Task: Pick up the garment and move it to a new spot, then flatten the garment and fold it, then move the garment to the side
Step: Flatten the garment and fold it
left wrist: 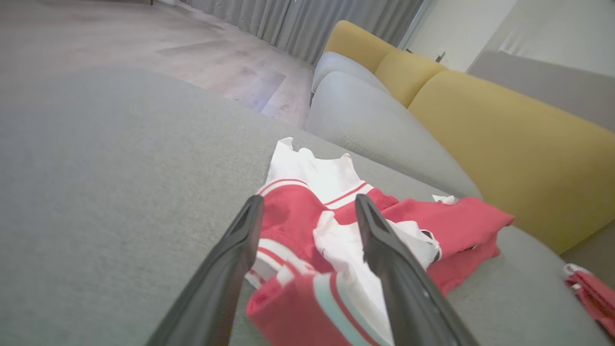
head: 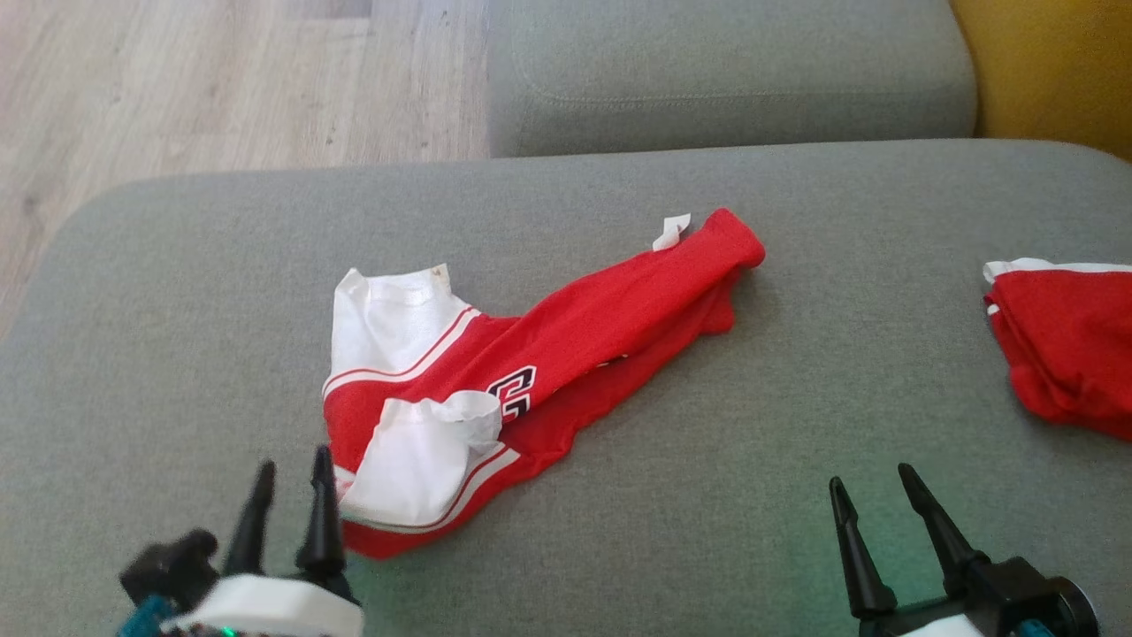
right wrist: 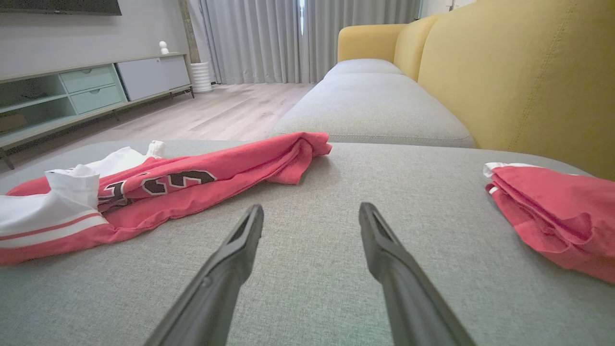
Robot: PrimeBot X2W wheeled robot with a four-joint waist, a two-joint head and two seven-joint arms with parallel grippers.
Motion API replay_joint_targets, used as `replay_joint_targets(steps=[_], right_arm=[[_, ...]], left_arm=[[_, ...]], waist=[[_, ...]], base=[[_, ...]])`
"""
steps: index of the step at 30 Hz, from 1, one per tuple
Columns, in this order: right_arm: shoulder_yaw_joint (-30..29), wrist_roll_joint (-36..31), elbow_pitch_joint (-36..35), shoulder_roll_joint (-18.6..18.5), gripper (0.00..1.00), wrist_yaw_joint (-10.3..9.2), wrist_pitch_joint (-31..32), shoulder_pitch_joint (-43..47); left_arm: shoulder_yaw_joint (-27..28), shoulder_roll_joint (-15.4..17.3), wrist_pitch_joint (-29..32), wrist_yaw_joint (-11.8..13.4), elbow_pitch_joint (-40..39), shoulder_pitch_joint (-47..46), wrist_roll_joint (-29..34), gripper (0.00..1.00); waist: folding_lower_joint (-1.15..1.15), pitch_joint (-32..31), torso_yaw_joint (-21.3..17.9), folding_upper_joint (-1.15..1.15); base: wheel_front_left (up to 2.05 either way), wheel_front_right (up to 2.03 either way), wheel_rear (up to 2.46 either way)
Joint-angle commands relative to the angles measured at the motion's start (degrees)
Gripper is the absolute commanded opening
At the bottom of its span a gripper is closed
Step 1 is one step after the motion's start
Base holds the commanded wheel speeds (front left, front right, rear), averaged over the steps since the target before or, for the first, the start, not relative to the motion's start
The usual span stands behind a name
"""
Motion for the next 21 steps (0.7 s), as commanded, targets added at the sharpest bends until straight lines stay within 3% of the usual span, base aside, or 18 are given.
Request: replay_joint_targets(steps=[1, 4, 6, 13, 18, 21], right_arm=[[1.3, -0.2, -1.9, -0.9, 1.0, -0.04, -0.6, -1.1], [1.5, -0.3, -2.1, -1.2, 1.0, -0.04, -0.6, -1.8], [2.1, -0.3, -2.3, -2.0, 1.0, -0.04, -0.6, -3.3], [3.2, -0.4, -3.0, -4.4, 1.0, -0.04, -0.6, -8.2], [4.2, -0.1, -3.0, -5.3, 1.0, -0.04, -0.6, -11.1], [4.6, 0.0, -2.8, -5.2, 1.0, -0.04, -0.6, -12.2]], left_arm=[[1.7, 2.2, 0.3, 0.6, -2.6, -3.3, 1.6, 1.0], [1.2, 7.5, 3.4, 1.4, -5.7, -7.8, 5.9, 1.0], [-0.2, 11.8, 7.6, 0.2, -6.9, -15.2, 9.7, 1.0], [-5.9, 15.2, 20.8, -7.7, 1.4, -35.5, 13.1, 1.0], [-10.8, 17.4, 29.5, -10.3, 11.6, -46.3, 16.0, 1.0], [-13.1, 18.8, 31.7, -10.7, 17.0, -50.3, 17.6, 1.0]], waist=[[0.0, 0.5, 0.2, 0.0], [0.0, 2.1, 0.6, 0.0], [0.0, 4.8, 0.5, 0.0], [0.0, 12.2, -1.1, 0.0], [0.0, 15.9, -3.2, 0.0], [0.0, 17.2, -4.4, 0.0]], base=[[0.0, 0.0, 0.0], [0.0, 0.0, 0.0], [0.0, 0.0, 0.0], [0.0, 0.0, 0.0], [0.0, 0.0, 0.0], [0.0, 0.0, 0.0]])
